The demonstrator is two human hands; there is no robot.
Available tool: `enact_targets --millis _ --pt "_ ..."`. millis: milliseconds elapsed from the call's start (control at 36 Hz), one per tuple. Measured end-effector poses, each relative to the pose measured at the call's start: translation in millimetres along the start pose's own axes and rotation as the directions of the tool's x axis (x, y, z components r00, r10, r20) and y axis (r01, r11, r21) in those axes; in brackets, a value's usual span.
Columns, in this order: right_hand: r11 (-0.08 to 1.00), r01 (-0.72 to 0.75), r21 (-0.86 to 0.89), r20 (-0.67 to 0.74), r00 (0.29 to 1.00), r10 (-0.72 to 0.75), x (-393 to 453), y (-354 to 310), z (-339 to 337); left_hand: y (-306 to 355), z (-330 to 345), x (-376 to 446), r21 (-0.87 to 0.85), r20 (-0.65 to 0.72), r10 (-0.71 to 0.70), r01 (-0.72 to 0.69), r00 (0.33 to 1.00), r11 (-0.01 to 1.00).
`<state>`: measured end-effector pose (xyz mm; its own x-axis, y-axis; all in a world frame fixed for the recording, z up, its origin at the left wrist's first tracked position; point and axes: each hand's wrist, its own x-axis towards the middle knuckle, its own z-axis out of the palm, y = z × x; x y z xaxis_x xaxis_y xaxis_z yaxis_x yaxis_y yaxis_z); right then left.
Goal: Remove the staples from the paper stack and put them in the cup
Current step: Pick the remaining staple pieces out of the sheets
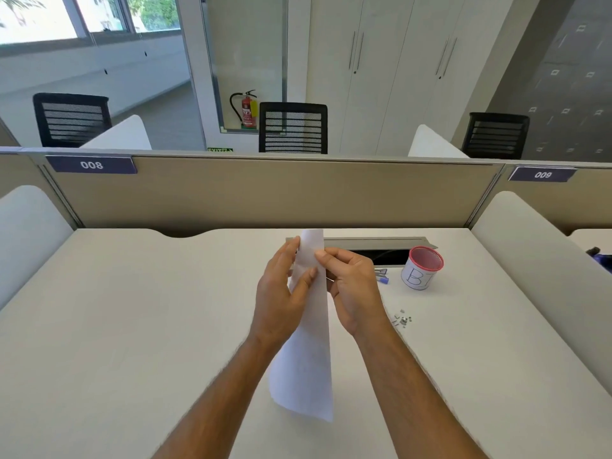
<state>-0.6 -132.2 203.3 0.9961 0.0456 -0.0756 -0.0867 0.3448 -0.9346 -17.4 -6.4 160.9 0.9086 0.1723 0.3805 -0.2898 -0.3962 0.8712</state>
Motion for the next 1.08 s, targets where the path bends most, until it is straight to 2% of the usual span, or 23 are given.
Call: enact_targets --millis 83,222,306,361,417,500,611,778,944,1083 --pt "0.997 0.067 -0.043 -0.02 0.997 -0.068 -4 -1 6 2 2 -4 -0.009 0.015 -0.037 0.037 0.999 0.999" --pt "0.961 0.187 -0.203 -0.153 0.964 -0.219 -9 3 17 10 6 -12 0.06 0.065 0.042 -0.046 0.997 0.997" --pt "0.934 0.228 -0.276 -0.154 0.948 -0.277 -10 7 24 18 7 -13 0.008 0.112 0.053 -0.054 0.992 0.999" --pt "0.923 0.252 -0.292 -0.131 0.945 -0.299 -12 9 28 24 7 -11 -0.003 0.089 0.048 -0.048 0.995 0.999" --pt "0.921 0.26 -0.289 -0.093 0.95 -0.298 -12 11 29 28 4 -8 -0.027 0.007 0.021 -0.02 1.0 0.999" --pt "0.919 0.247 -0.309 -0.037 0.962 -0.271 -10 17 28 26 -3 1 -0.084 -0.095 -0.089 0.081 0.992 0.993" --pt "0.905 0.208 -0.371 -0.048 0.969 -0.243 -9 25 23 19 -12 11 -0.18 -0.09 -0.276 0.257 0.957 0.95" --pt "0.904 0.122 -0.409 -0.122 0.975 -0.187 -10 42 10 7 -25 17 -0.358 0.002 -0.429 0.401 0.903 0.843" --pt "0.885 0.042 -0.464 -0.167 0.977 -0.134 -10 62 -5 -30 -30 15 -0.394 0.143 -0.548 0.555 0.824 0.733" --pt "0.868 -0.005 -0.496 -0.185 0.978 -0.1 -7 80 -14 -58 -26 4 -0.41 0.212 -0.598 0.626 0.773 0.664"
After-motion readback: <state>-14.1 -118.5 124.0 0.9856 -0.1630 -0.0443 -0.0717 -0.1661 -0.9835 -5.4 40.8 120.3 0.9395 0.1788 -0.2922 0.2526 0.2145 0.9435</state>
